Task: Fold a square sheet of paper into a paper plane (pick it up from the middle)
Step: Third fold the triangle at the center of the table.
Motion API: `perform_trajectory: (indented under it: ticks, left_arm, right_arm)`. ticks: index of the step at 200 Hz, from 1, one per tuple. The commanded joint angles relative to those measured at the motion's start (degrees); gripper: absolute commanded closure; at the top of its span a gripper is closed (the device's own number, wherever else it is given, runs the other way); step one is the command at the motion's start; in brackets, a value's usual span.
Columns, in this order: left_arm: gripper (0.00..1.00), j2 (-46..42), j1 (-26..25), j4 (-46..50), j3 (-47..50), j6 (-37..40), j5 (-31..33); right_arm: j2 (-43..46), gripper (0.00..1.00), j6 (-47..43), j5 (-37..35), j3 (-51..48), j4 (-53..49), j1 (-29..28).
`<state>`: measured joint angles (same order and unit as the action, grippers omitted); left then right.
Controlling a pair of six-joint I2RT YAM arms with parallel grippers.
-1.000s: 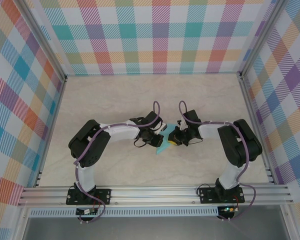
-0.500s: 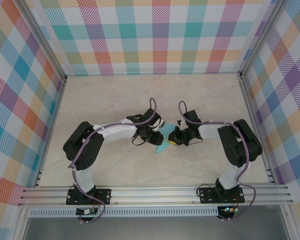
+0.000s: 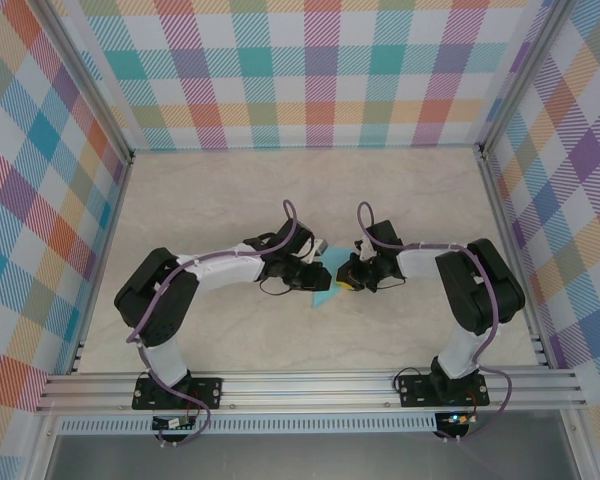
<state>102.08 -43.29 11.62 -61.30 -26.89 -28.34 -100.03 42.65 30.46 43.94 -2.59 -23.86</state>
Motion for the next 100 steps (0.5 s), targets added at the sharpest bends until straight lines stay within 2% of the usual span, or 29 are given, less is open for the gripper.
perform_trajectory:
  ticks: [1,53,100]
  left_arm:
    - [0.78,2.9,0.1,-3.3,0.0,-3.3,-5.2]
    - [0.77,7.1,0.0,-2.4,-1.9,-2.9,-7.8]
    - [0.78,8.0,-0.1,2.9,-2.9,0.3,-3.7]
  right_arm:
    - [-1.8,0.92,-0.2,-4.5,-1.4,-2.0,0.0]
    - [-2.0,0.91,-0.4,-4.8,-1.2,-2.6,0.0]
    - [-2.1,0.91,-0.7,-5.0,-1.1,-3.3,0.0]
